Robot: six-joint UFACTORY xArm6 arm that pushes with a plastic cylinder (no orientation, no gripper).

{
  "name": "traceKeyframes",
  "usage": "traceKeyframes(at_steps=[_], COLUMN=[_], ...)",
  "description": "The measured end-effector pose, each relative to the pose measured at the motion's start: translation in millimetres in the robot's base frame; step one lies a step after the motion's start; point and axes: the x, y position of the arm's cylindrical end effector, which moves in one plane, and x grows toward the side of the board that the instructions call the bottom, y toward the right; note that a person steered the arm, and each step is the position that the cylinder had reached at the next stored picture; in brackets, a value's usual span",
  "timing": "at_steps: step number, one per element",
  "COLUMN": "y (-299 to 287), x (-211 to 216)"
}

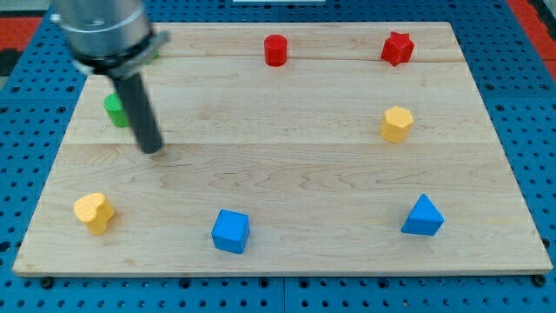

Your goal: Move the green circle towards the bottom of the green star

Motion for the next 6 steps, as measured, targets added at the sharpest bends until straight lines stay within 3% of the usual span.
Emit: traceKeyframes(at_steps=[1, 3, 5, 6], y=[-29.1, -26.9, -26.0, 20.5], x=[-26.3, -55.5, -111.6, -71.4])
